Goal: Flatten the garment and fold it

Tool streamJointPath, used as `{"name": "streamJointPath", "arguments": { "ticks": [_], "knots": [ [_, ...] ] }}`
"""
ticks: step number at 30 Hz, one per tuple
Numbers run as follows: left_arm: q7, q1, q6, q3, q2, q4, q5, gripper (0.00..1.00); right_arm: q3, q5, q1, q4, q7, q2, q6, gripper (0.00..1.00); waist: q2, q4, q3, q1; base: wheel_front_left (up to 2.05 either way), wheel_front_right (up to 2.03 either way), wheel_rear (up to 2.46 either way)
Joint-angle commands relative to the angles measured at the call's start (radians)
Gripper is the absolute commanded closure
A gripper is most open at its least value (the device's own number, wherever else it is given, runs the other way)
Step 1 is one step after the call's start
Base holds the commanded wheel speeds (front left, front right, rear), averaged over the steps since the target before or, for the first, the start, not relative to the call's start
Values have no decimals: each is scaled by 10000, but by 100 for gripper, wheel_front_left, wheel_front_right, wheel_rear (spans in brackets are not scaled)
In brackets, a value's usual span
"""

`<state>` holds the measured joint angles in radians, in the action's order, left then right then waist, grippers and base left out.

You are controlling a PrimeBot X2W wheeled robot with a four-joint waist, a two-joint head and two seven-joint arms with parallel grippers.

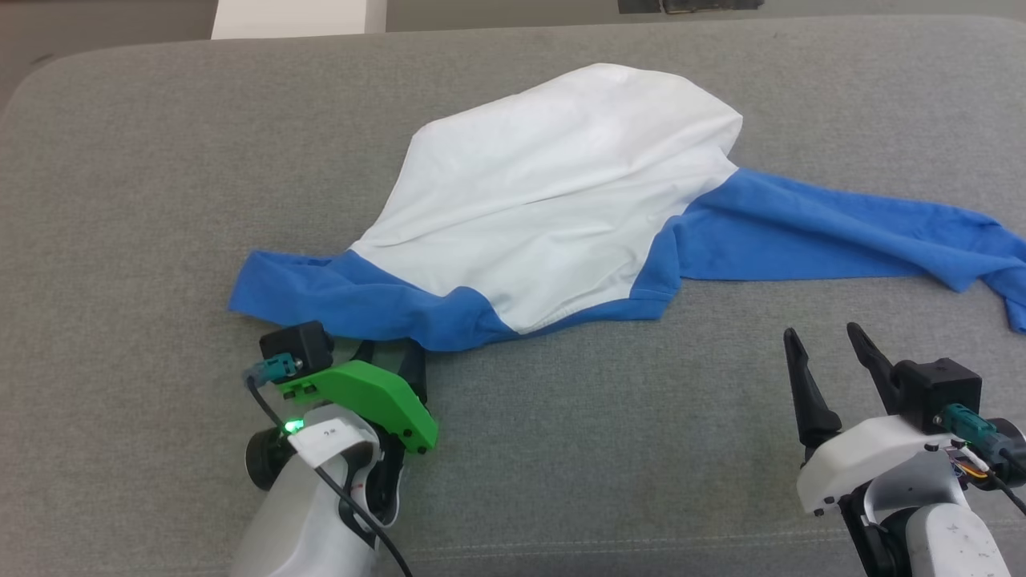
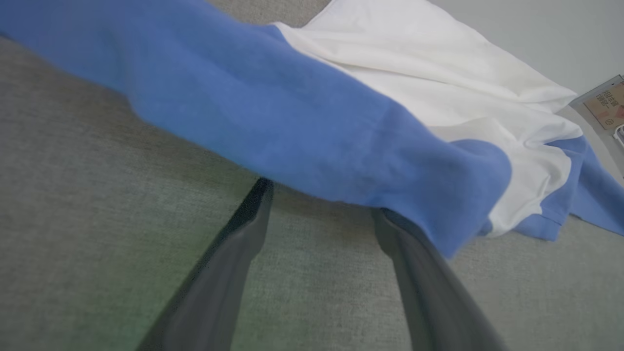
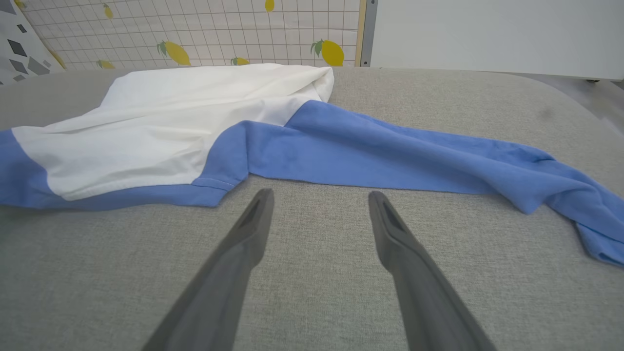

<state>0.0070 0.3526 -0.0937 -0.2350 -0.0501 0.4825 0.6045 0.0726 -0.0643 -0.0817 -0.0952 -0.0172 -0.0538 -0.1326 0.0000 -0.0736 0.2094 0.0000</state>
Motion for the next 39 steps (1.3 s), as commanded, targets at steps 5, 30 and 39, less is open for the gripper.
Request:
{"name": "streamJointPath", "arguments": {
  "ticks": [5,30,39],
  "knots": [
    [29,136,-53,16,-203,-36,17,0,-53,-31,122,41,-58,32,19,0,0,-119,5,0,0,0,0],
    [1109,-484,-336,273,-557,-2034,855,0,-15,-155,202,467,-484,35,19,0,0,162,144,0,0,0,0],
    [885,6,-217,351,-718,-1613,829,61,-77,-236,81,527,-473,35,19,0,0,-31,401,0,0,0,0]
  ]
}}
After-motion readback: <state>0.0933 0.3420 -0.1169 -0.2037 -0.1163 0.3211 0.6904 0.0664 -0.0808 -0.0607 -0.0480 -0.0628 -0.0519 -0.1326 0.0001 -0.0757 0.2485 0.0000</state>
